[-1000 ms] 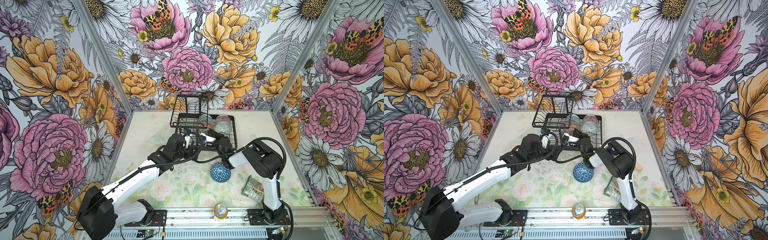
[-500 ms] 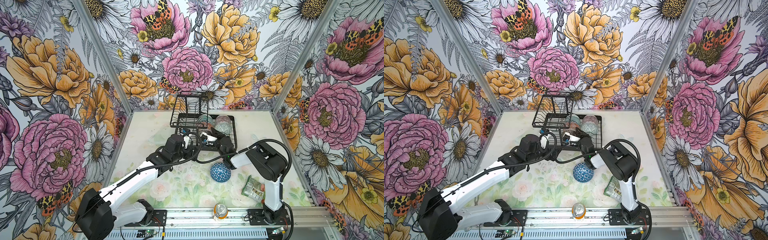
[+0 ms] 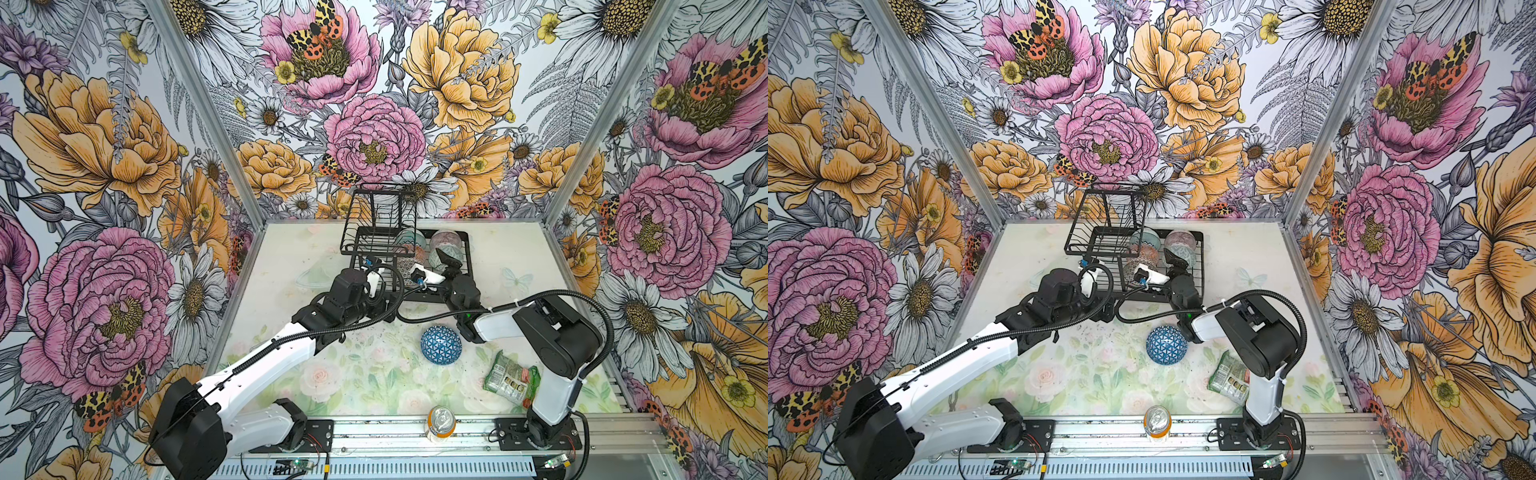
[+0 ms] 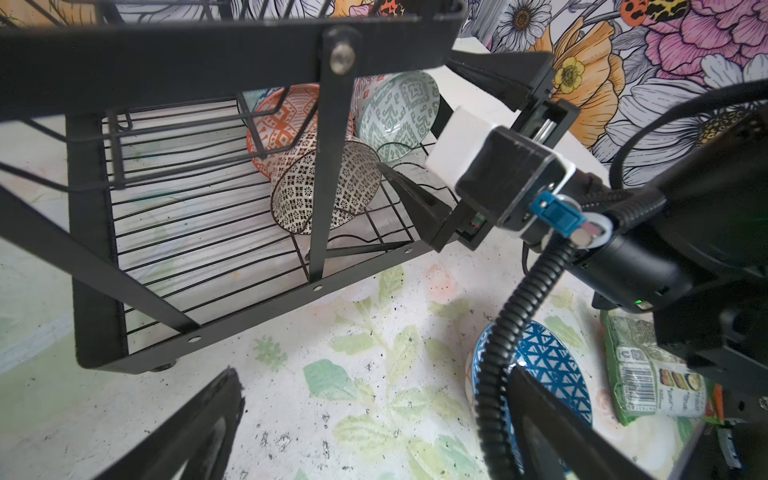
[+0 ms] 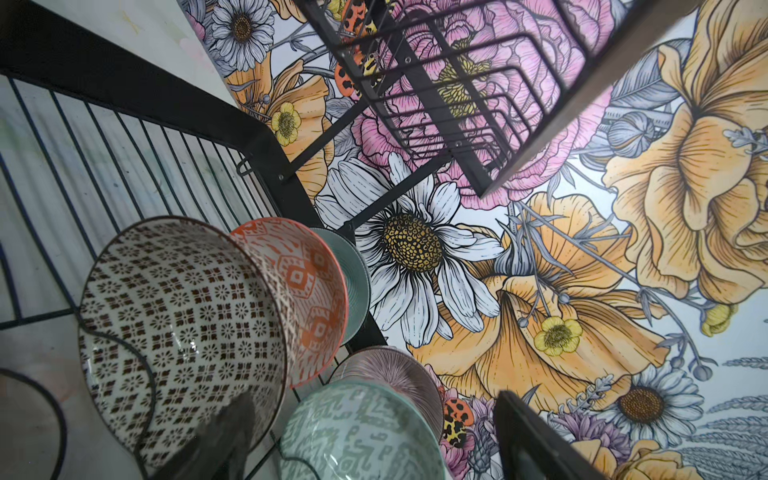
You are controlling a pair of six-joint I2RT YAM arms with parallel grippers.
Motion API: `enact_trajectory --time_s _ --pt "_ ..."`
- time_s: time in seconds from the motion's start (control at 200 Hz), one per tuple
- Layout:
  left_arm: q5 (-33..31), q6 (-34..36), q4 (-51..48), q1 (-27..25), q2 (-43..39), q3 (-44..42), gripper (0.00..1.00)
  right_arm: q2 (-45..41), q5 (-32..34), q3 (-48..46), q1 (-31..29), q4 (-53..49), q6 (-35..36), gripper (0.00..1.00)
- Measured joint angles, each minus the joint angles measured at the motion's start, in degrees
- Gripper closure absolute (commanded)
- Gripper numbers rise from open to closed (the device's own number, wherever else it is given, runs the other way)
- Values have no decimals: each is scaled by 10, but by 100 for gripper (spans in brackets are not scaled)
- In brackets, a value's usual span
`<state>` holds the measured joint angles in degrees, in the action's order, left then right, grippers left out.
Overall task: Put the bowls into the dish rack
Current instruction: 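Withdraw the right gripper from the rack while the left gripper moves toward the blue bowl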
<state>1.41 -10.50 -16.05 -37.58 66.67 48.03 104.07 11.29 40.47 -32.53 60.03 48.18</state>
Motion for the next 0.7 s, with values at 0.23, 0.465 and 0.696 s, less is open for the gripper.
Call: enact_trajectory --time_s 0.23,0.465,0.696 --pt "-1 0 -8 6 -5 0 1 -92 2 -41 0 -56 -52 1" --pt "-1 2 -24 7 -5 0 1 -239 26 -37 0 -246 -174 0" --pt "2 2 -41 5 -5 0 1 -329 35 33 9 -503 -339 0"
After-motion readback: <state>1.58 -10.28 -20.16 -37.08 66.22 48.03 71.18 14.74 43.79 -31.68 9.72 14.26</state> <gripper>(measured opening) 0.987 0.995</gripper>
